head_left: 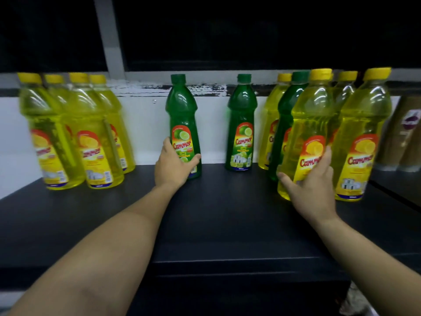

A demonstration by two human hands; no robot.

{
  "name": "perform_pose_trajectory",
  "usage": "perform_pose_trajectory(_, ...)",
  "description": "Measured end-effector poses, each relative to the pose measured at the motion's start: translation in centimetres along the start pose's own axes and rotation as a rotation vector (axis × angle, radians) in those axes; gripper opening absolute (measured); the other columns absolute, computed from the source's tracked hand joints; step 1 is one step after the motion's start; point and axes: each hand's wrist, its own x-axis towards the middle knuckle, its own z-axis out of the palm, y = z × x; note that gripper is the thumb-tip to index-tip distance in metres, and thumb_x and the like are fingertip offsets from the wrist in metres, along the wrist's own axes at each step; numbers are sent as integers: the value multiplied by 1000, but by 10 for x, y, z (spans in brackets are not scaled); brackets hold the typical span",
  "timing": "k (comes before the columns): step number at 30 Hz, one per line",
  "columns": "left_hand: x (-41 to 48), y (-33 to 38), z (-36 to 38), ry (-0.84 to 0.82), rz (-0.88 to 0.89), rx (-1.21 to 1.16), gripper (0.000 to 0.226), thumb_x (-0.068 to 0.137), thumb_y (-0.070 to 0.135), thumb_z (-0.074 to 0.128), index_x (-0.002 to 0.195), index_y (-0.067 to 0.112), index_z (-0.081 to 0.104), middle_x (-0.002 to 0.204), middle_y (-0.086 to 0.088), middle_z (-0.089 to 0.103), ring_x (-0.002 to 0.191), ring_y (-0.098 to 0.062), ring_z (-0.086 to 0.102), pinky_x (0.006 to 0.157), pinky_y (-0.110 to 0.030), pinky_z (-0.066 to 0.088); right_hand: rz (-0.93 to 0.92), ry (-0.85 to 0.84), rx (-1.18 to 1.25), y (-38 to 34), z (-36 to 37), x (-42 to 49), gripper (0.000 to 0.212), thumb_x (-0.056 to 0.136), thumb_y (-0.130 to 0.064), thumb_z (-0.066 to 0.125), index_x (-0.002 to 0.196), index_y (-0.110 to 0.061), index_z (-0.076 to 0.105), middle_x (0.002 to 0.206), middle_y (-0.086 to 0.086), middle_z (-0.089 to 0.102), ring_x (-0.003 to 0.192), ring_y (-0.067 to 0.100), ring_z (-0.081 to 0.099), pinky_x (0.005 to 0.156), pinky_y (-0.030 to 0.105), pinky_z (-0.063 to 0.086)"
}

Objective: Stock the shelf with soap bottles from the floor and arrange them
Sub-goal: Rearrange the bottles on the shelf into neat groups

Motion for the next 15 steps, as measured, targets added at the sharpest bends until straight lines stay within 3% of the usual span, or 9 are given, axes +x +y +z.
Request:
perform_pose_trajectory(4, 2, -22, -21, 4, -38, -67, 81, 69, 58, 81, 131, 21, 45, 118, -3, 62, 102, -23, 61, 87, -38, 53, 3, -5, -6, -3, -2, -2, 117, 82, -38, 79, 158, -14, -7, 143, 22, 37, 128, 42, 45, 103, 49, 42)
perform_pose_trajectory(8, 5, -30, -25, 48, -66, -13, 83, 67, 59, 81, 132, 18, 48, 122, -9, 49, 112, -28, 54, 98, -41, 48, -13, -11, -11, -4, -3, -5, 117, 84, -38, 77, 158, -11, -9, 144, 23, 36, 129, 41, 45, 105, 48, 41)
perform_pose_trajectory(15, 14, -25, -22, 117, -129, 27, 75, 73, 49, 82, 131, 11, 51, 122, -12, 55, 113, -28, 53, 92, -41, 47, -38, -7, -11, -1, 0, -4, 117, 83, -40, 77, 158, -9, -7, 146, 24, 34, 130, 42, 44, 104, 48, 42)
